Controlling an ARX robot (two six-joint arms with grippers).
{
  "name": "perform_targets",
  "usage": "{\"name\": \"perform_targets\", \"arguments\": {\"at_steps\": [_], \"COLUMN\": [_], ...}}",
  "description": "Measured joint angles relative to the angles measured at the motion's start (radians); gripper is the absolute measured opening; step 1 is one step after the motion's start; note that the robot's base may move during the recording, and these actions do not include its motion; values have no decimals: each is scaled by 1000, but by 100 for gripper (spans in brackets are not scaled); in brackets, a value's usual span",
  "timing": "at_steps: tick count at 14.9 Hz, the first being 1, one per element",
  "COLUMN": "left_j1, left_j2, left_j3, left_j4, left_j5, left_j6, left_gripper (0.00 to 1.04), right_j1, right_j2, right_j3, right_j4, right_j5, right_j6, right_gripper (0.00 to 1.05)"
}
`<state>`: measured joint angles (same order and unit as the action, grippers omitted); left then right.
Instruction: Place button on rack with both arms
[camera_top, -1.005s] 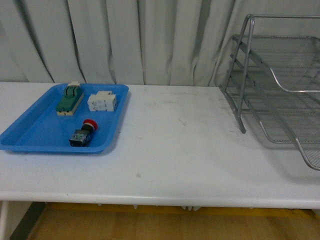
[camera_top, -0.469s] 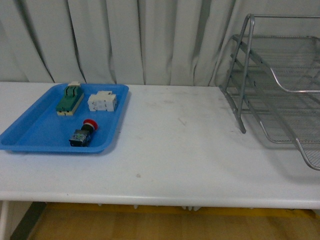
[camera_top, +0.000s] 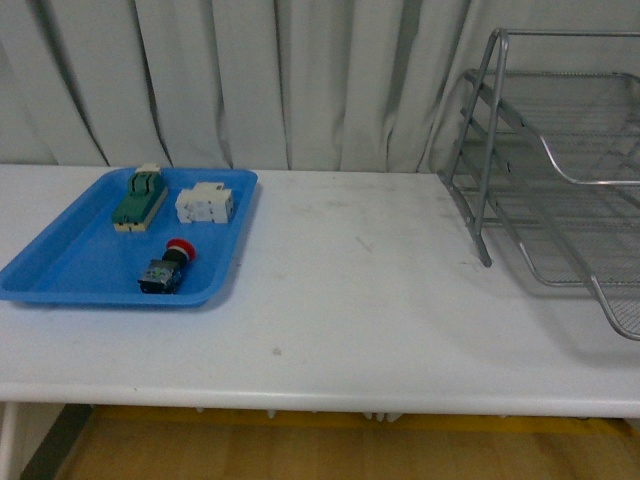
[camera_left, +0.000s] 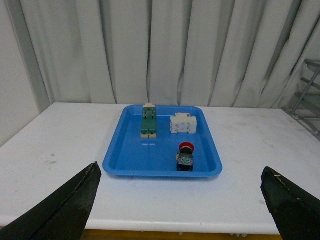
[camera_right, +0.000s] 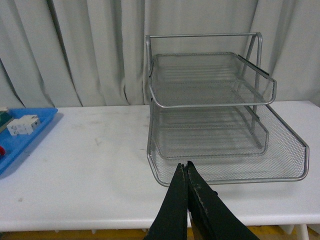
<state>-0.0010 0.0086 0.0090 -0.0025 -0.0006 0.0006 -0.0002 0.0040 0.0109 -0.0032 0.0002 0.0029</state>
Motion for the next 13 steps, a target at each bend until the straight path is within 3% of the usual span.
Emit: {"name": "perform_targets", "arguments": {"at_steps": [3,4,10,11,12,13], "left_j1": [0,0,0,3,-5,19], "left_j2": [0,0,0,43,235,381], "left_j3": [0,0,0,54,162,232], "left_j4": [0,0,0,-168,-303,-205], "left_j5": [0,0,0,23,44,100], "left_j6": [0,0,0,-37,-131,-179], "left_gripper": [98,98,98,98,98,98], "right_j1": [0,0,0,0,0,0], "right_j2": [0,0,0,0,0,0], "right_j3": [0,0,0,0,0,0], "right_j4": [0,0,0,0,0,0], "right_j5": [0,0,0,0,0,0], "right_j6": [0,0,0,-1,0,0], "right_gripper": [2,8,85,96,99,98]}}
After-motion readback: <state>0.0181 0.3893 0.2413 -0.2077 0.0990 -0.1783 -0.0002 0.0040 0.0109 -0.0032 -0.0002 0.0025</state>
